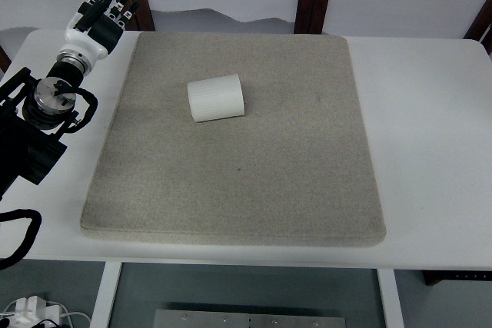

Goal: Flip white cup upright

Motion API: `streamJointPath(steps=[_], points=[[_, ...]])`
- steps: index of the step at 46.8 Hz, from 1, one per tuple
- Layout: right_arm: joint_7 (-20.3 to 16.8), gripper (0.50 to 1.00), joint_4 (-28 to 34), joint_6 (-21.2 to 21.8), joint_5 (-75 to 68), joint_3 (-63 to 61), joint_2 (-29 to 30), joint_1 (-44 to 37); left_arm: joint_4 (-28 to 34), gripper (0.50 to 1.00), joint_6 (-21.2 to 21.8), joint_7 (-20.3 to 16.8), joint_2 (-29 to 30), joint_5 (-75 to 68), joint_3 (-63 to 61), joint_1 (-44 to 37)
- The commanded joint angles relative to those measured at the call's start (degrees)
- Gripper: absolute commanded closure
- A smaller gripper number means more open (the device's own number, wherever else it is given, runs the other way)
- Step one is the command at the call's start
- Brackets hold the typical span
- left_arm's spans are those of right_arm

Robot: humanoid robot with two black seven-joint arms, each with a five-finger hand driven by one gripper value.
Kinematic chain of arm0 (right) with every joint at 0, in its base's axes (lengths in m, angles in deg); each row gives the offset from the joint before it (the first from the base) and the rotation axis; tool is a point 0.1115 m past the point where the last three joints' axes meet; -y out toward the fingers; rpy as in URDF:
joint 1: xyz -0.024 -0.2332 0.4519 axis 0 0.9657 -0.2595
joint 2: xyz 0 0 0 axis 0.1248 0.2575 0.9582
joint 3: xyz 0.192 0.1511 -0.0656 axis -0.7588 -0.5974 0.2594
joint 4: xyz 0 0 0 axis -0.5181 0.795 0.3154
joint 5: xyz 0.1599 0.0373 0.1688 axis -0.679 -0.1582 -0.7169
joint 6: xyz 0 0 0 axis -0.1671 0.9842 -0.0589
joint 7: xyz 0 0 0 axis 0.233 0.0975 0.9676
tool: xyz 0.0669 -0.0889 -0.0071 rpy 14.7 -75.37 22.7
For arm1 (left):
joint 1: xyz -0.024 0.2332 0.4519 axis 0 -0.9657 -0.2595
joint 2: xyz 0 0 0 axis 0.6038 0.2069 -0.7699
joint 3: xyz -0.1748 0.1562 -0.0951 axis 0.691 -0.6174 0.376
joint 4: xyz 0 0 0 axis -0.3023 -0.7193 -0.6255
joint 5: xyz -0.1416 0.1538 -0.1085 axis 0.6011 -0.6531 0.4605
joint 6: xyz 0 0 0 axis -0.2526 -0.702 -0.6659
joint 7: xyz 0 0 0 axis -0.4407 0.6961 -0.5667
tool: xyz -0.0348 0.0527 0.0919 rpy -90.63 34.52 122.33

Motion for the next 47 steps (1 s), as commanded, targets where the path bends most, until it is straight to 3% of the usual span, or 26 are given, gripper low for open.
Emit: streamJointPath(steps=[1,34,47], points=[[0.0,0.548,0.0,0.0,0.0,0.0,0.0,0.0,0.0,0.500,0.0,0.0,0.0,0.0,0.0,0.0],[0.0,0.548,0.0,0.0,0.0,0.0,0.0,0.0,2.5,0.500,-0.1,-0.5,0.1,0.8,-0.7,0.4],[0.0,0.548,0.0,0.0,0.0,0.0,0.0,0.0,-1.7,0.500,0.0,-1.5,1.0,-5.3,-3.9,0.8]])
